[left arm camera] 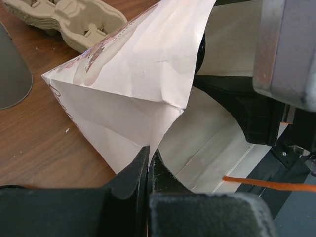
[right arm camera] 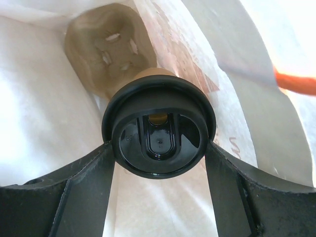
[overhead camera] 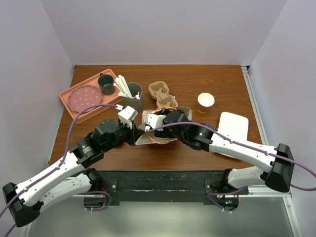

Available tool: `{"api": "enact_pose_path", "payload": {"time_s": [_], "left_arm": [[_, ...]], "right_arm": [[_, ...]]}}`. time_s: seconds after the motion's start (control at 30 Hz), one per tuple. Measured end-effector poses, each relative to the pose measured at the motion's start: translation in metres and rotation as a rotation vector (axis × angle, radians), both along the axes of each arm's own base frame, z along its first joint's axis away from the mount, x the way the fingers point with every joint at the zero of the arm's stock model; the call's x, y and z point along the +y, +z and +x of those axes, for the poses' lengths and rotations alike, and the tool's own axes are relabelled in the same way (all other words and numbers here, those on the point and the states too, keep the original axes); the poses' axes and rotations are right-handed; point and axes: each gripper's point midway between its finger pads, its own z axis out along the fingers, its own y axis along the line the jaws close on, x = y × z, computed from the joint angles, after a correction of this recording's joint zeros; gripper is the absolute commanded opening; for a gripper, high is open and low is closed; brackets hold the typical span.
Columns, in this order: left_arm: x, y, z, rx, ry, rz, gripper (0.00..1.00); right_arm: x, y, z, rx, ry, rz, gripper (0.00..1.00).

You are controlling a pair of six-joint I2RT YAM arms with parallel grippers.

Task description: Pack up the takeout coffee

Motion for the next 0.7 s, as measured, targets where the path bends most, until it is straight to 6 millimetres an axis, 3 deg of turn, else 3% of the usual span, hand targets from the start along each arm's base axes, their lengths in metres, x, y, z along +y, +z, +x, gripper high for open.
{"api": "enact_pose_path", "payload": {"time_s": [0.4,0.7], "left_arm": [[0.001,0.0,0.002,0.008,0.018,-0.007,0.0],[0.003,-0.002,0.005,0.011,0.037,-0.002,0.0]], "right_arm": [[0.026,-0.031,0.012,0.025,-0.007,-0.001,0.0],[0.024,-0.034,0.015,0.009,-0.033,0.025,0.0]]}}
